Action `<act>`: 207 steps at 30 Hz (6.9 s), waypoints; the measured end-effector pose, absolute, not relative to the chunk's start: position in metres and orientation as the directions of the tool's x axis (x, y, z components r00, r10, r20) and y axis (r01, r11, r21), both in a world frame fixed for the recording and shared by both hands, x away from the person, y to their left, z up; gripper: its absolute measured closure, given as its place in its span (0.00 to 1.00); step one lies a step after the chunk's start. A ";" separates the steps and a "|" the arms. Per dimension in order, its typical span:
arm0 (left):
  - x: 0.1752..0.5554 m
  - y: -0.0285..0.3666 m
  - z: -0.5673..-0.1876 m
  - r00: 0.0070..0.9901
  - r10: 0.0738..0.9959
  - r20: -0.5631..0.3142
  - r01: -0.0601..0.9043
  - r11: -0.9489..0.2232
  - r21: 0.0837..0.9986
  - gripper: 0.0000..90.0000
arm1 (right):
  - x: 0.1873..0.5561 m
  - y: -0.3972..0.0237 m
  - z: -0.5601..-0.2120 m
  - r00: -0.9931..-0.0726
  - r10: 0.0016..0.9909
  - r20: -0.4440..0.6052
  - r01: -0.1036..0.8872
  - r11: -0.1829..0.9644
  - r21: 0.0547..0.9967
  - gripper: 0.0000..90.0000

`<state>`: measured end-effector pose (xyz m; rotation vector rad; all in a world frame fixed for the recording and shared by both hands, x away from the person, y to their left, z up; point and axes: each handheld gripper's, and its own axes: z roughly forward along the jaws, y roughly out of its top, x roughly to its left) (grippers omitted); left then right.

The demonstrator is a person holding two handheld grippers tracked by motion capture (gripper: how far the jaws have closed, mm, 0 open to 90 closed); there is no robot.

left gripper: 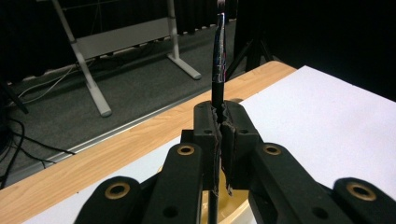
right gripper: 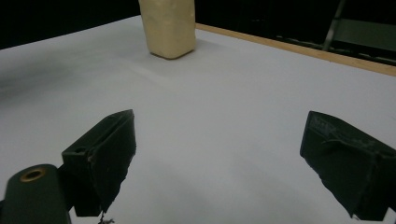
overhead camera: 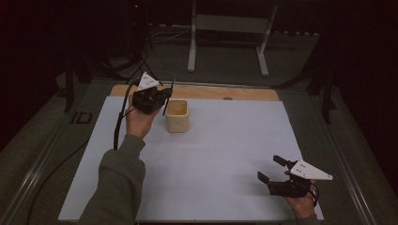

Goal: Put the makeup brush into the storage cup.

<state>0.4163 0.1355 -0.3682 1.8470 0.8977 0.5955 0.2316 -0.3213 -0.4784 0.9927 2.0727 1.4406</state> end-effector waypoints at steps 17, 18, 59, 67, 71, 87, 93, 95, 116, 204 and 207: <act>0.423 0.132 -0.374 0.587 0.809 -0.022 0.320 -0.206 0.925 0.96 | 0.232 -0.322 -0.479 -0.653 0.755 0.055 0.314 0.204 0.927 0.12; 0.423 0.132 -0.374 0.586 0.810 -0.023 0.319 -0.204 0.925 0.96 | 0.232 -0.322 -0.479 -0.653 0.755 0.056 0.314 0.203 0.927 0.12; 0.436 0.128 -0.395 0.565 0.821 -0.082 0.344 -0.144 0.928 0.96 | 0.232 -0.322 -0.479 -0.655 0.754 0.054 0.312 0.204 0.928 0.12; 0.438 0.129 -0.401 0.563 0.822 -0.084 0.354 -0.148 0.923 0.96 | 0.232 -0.322 -0.479 -0.655 0.754 0.054 0.312 0.204 0.928 0.12; 0.439 0.126 -0.403 0.566 0.821 -0.077 0.358 -0.161 0.920 0.96 | 0.232 -0.322 -0.479 -0.655 0.754 0.054 0.312 0.204 0.928 0.12; 0.443 0.128 -0.413 0.626 0.767 -0.143 0.423 -0.179 0.888 0.33 | 0.232 -0.322 -0.479 -0.653 0.755 0.055 0.312 0.202 0.928 0.12; 0.442 0.133 -0.417 0.599 0.787 -0.144 0.452 -0.184 0.873 0.17 | 0.232 -0.322 -0.479 -0.655 0.754 0.054 0.313 0.206 0.927 0.12; 0.442 0.135 -0.419 0.593 0.791 -0.148 0.459 -0.181 0.870 0.16 | 0.232 -0.322 -0.479 -0.654 0.755 0.053 0.313 0.206 0.927 0.12; 0.436 0.146 -0.430 0.575 0.808 -0.130 0.489 -0.211 0.847 0.14 | 0.232 -0.322 -0.479 -0.657 0.752 0.053 0.312 0.207 0.927 0.12; 0.367 0.183 -0.432 0.646 0.762 -0.053 0.429 -0.305 0.851 0.13 | 0.232 -0.319 -0.480 -0.664 0.746 0.052 0.313 0.214 0.925 0.11; 0.364 0.184 -0.432 0.648 0.760 -0.055 0.424 -0.299 0.855 0.13 | 0.232 -0.319 -0.480 -0.664 0.746 0.053 0.313 0.213 0.925 0.11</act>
